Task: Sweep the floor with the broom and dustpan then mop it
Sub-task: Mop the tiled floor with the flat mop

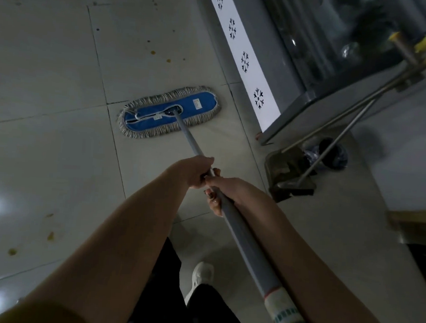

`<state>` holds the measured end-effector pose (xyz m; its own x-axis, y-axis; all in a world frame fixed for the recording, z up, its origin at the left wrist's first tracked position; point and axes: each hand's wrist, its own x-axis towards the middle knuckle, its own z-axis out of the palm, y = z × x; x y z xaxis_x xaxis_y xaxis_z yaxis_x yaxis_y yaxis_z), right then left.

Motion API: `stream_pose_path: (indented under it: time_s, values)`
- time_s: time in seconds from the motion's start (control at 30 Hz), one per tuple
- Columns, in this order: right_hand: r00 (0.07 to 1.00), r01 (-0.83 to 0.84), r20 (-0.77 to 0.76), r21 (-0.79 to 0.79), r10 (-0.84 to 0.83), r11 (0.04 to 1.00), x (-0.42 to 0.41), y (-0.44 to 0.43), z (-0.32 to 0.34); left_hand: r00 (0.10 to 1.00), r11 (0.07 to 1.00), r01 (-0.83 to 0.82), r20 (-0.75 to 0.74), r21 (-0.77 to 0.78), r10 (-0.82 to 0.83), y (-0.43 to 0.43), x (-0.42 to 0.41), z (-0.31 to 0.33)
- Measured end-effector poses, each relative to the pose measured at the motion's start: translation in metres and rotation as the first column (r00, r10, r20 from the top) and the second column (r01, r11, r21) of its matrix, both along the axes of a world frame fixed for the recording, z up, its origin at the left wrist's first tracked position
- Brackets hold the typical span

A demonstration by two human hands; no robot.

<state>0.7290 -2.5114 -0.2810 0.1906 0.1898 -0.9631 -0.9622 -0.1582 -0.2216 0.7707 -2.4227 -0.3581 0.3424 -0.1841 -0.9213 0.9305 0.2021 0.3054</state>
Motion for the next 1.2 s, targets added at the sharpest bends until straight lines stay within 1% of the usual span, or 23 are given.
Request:
stream_pose_path:
  time_s: [0.2, 0.43, 0.5, 0.6, 0.73, 0.8, 0.9, 1.0, 1.1, 1.2]
  values:
    - [1.0, 0.005, -0.004, -0.017, -0.005, 1.0, -0.028, -0.032, 0.002, 0.999, 0.999, -0.049, -0.005, -0.022, 0.049, -0.031, -0.027, 0.002]
    - [0.999, -0.049, -0.026, -0.064, 0.047, 0.997, 0.0, -0.01, -0.012, 0.997, 0.996, -0.082, -0.015, -0.02, 0.082, -0.008, -0.005, -0.004]
    - [0.996, -0.084, -0.019, -0.076, 0.083, 0.994, 0.019, -0.002, -0.015, 0.995, 0.995, -0.099, -0.02, -0.026, 0.098, -0.001, 0.01, -0.005]
    - [0.996, -0.085, -0.016, -0.073, 0.084, 0.994, 0.052, 0.015, -0.019, 0.996, 0.996, -0.088, -0.026, -0.035, 0.087, 0.014, 0.042, -0.006]
    - [0.993, -0.117, -0.028, -0.078, 0.115, 0.99, 0.105, 0.049, -0.025, 0.998, 0.998, -0.06, -0.002, 0.0, 0.06, 0.047, 0.097, -0.005]
    - [0.993, -0.113, -0.022, -0.081, 0.112, 0.99, 0.133, 0.067, -0.025, 0.998, 0.998, -0.056, 0.001, -0.001, 0.056, 0.064, 0.125, -0.003]
    - [0.994, -0.096, -0.058, -0.093, 0.091, 0.991, 0.17, 0.091, -0.024, 0.997, 0.997, -0.073, -0.006, -0.021, 0.073, 0.088, 0.162, -0.002]
    - [0.997, -0.08, -0.028, -0.095, 0.078, 0.992, 0.201, 0.111, -0.025, 0.995, 0.995, -0.095, 0.003, -0.023, 0.095, 0.109, 0.193, -0.002]
    - [0.994, -0.106, -0.011, -0.116, 0.105, 0.988, 0.232, 0.122, -0.023, 0.998, 0.998, -0.057, 0.026, -0.002, 0.057, 0.121, 0.222, 0.001]
    - [0.992, -0.125, -0.02, -0.135, 0.124, 0.983, 0.267, 0.129, -0.022, 0.998, 0.998, -0.052, 0.029, -0.034, 0.053, 0.13, 0.256, 0.002]
